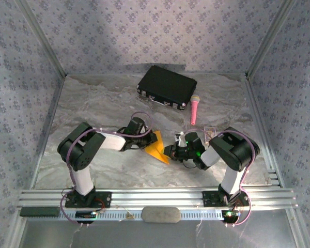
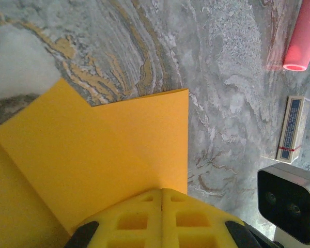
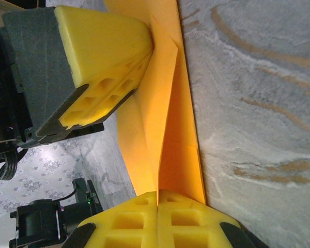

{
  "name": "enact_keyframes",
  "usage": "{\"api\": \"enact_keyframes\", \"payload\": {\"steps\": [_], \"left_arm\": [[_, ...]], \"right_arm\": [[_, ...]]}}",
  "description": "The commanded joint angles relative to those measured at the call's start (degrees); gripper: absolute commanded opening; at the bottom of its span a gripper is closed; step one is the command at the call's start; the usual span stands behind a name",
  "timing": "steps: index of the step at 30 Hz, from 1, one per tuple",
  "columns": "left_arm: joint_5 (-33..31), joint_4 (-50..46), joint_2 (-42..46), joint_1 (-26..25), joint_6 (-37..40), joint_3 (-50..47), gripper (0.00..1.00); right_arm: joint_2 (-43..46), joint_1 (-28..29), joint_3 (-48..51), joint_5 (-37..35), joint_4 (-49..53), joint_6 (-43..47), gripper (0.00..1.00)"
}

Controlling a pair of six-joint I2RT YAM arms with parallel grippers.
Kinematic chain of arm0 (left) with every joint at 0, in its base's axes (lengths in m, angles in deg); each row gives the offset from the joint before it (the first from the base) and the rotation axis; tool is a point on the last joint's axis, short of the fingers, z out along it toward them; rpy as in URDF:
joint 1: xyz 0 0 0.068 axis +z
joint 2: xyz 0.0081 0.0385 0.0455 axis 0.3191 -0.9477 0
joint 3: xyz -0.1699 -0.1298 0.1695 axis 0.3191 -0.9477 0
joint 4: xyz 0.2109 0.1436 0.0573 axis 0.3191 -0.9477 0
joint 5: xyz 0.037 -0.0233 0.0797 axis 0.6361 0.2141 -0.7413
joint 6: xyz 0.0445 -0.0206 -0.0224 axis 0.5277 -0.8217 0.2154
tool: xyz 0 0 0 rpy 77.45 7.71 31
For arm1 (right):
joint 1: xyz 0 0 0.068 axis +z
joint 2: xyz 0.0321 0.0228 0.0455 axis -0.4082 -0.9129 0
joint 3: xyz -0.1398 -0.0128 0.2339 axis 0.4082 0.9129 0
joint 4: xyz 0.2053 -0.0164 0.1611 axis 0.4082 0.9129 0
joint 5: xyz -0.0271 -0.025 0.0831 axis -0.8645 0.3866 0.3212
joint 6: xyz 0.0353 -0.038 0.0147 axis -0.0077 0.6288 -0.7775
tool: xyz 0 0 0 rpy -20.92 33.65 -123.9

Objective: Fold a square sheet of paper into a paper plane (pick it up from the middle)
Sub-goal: Fourth fold the wing at the center of the table.

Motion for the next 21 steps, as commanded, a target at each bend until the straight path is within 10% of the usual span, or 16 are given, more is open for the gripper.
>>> {"api": "enact_keyframes", "payload": {"steps": [1,21], "left_arm": [[-2.78,-3.47,-1.53,1.53,-0.84,-2.72,0.00],[-1.47,-1.28,-1.26,1.75,-0.78,-3.76,0.00]], "right_arm": [[-0.51,0.02,0.04,-2.81,8.76,1.45,0.05],[8.95,1.95,-2.28,-2.33,27.30,11.12,0.20]]}}
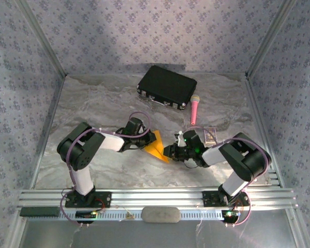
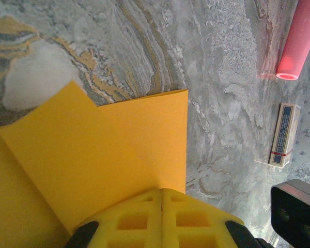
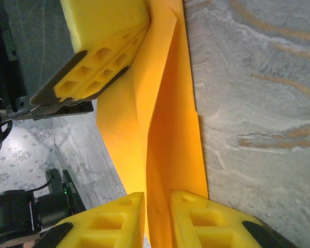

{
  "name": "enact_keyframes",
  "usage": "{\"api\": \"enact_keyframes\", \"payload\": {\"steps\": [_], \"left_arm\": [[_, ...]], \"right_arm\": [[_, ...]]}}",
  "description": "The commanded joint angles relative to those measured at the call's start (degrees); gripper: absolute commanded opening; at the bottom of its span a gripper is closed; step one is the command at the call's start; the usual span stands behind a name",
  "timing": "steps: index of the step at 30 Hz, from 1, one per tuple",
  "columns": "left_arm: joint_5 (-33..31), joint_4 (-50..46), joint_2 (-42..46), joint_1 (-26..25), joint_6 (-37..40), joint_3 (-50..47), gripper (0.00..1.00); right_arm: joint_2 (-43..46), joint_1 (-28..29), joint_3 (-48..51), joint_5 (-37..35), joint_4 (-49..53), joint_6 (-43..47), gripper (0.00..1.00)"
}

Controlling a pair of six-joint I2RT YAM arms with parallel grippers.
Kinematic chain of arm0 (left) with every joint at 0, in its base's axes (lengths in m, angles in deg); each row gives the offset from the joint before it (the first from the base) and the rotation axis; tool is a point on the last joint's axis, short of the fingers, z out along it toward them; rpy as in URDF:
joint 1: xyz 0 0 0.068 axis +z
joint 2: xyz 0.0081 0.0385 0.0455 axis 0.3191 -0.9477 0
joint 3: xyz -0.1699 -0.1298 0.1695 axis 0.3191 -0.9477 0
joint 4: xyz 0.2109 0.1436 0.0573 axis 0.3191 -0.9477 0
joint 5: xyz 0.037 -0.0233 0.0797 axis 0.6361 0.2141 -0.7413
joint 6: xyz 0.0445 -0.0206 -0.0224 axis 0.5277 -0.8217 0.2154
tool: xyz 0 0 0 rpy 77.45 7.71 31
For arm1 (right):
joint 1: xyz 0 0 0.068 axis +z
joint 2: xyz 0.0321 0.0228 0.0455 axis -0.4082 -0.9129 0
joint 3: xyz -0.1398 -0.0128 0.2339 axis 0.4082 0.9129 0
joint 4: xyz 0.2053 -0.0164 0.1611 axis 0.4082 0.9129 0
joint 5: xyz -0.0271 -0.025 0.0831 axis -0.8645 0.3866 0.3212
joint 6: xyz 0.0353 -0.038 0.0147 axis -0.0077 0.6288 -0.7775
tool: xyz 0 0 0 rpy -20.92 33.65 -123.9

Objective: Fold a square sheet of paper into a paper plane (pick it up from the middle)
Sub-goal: Fourth fold the wing at the center of the table.

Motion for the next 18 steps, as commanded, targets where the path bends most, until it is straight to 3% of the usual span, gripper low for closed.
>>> {"api": "enact_keyframes", "payload": {"steps": [1,7,18], "left_arm": [[-2.09,-4.29,-1.26,0.83,0.37,-2.19,0.00],[-1.93,-3.58,-1.00,0.76,0.21,-2.94,0.00],[-2.15,-3.31,-1.00,0.81,0.16,-3.19,0.00]], "right_arm": [[-0.17,0.88,0.58,-0.36,8.33,2.84,0.19],[0.00,1.03,1.76,-1.16,10.50,4.02,0.12],[3.06,1.27,2.14,0.32,13.66,5.27,0.13]]}}
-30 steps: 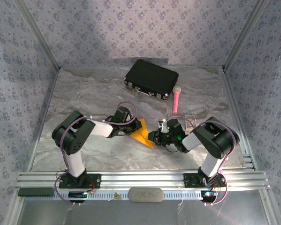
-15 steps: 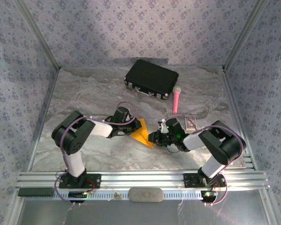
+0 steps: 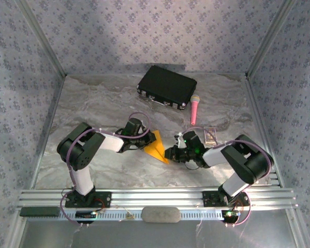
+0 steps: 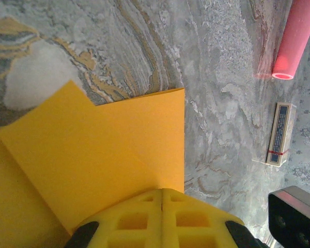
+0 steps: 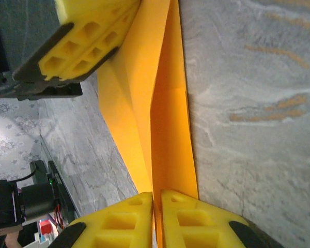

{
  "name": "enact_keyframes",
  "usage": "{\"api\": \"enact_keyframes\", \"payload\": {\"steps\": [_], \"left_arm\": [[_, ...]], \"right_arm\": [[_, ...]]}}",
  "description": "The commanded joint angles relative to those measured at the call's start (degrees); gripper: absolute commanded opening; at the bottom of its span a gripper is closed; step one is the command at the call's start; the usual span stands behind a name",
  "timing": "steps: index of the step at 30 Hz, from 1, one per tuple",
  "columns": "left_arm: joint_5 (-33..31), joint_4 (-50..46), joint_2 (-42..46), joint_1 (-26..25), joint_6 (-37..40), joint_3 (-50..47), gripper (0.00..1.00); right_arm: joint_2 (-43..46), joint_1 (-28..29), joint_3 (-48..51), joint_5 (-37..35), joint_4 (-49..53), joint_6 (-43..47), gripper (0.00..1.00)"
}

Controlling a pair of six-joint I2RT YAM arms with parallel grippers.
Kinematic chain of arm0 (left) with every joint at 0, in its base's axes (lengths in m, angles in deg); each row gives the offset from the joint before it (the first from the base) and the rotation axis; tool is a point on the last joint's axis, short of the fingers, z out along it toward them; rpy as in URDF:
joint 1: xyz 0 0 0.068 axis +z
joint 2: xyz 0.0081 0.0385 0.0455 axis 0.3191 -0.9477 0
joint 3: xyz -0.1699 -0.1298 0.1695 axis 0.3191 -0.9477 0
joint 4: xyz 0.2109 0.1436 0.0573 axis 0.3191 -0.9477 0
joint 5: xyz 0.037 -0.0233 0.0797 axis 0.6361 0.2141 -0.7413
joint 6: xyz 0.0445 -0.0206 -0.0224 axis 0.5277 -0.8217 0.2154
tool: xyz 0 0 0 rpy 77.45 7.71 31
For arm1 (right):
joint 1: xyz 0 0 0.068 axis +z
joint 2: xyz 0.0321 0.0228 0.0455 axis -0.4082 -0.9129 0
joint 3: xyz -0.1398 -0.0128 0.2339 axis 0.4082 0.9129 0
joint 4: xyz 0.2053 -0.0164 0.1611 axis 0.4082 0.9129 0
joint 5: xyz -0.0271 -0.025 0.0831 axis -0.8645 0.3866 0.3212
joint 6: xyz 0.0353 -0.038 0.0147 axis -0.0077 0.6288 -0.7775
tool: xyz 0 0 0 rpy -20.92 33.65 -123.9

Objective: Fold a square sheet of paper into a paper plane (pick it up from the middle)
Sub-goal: Fourth fold the wing at the center of the table.

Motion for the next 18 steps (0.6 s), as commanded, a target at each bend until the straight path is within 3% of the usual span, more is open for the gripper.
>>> {"api": "enact_keyframes", "payload": {"steps": [1,11,18], "left_arm": [[-2.35,-5.29,-1.00,0.66,0.20,-2.25,0.00],[-2.24,-5.02,-1.09,0.72,0.05,-2.33,0.00],[-1.91,-5.02,-1.22,0.71,0.09,-2.04,0.00]], "right_arm": [[1.19,0.62,1.54,0.80,9.97,1.93,0.13],[2.13,0.54,2.35,0.29,13.11,3.67,0.08],[5.07,0.52,1.48,-1.42,16.53,5.01,0.17]]}}
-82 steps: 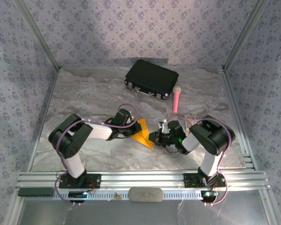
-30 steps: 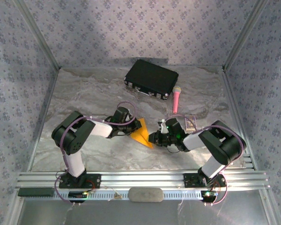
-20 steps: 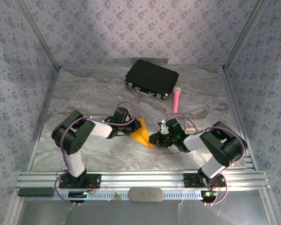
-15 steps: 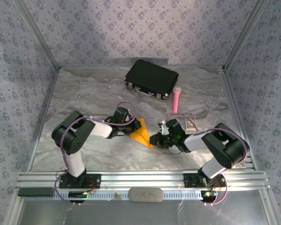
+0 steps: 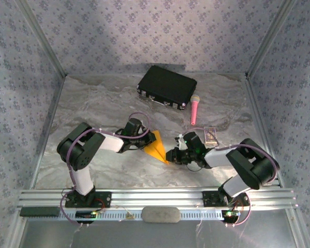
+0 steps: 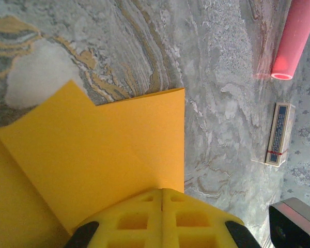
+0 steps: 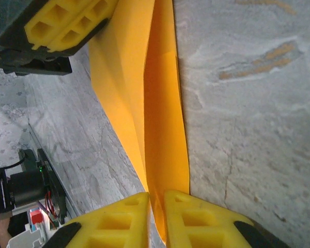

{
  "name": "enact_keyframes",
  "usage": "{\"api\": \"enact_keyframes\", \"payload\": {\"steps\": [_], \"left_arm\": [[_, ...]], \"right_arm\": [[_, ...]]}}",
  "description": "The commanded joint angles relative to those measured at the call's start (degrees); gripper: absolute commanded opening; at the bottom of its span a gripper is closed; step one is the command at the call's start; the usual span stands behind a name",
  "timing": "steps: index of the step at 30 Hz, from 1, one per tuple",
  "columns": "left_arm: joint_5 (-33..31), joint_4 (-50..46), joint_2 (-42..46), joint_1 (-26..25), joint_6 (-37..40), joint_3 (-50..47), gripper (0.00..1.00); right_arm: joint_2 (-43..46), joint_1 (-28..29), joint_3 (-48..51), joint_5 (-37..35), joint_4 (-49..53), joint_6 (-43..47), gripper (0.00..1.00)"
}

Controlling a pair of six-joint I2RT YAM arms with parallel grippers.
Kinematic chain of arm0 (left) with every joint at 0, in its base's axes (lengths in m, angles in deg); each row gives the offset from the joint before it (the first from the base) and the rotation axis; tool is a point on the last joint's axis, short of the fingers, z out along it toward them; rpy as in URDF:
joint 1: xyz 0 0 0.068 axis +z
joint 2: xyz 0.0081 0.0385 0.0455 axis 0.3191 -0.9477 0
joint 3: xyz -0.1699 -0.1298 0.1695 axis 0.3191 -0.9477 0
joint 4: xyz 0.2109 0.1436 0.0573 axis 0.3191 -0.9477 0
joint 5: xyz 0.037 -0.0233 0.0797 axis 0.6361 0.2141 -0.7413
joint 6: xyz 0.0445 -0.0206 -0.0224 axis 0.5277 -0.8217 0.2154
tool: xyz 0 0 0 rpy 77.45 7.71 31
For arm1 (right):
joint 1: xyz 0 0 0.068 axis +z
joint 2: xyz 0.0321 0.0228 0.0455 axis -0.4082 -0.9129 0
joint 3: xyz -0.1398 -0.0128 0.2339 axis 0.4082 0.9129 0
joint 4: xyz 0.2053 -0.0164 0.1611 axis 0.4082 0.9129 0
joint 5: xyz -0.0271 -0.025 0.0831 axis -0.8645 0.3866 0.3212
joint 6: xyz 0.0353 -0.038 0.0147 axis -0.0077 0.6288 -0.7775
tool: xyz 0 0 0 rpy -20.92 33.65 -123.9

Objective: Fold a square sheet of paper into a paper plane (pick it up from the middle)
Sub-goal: Fourth fold the wing at the center of the table.

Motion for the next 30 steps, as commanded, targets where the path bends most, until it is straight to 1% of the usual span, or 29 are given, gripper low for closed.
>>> {"api": "enact_keyframes", "payload": {"steps": [1,5,14,21,26,30], "left_arm": [[-1.90,-5.44,-1.26,0.72,0.50,-1.76,0.00],[-1.77,-5.48,-1.44,0.72,0.44,-1.51,0.00],[-1.50,-5.37,-1.62,0.70,0.45,-1.41,0.00],[-1.50,-5.31,-1.64,0.71,0.46,-1.44,0.00],[-1.51,-5.20,-1.70,0.65,0.42,-1.53,0.00],[-1.43,-4.93,-1.88,0.66,0.28,-1.66,0.00]], "right_arm": [[1.26,0.33,0.83,-2.07,10.25,2.60,0.18],[1.49,0.37,0.39,-3.78,12.61,3.92,0.18],[0.16,0.39,0.24,-4.27,13.61,3.84,0.08],[0.11,0.51,0.43,-4.09,13.56,3.56,0.07],[1.74,0.51,0.75,-4.16,14.19,3.68,0.09],[2.00,0.53,0.25,-3.72,14.92,4.22,0.16]]}}
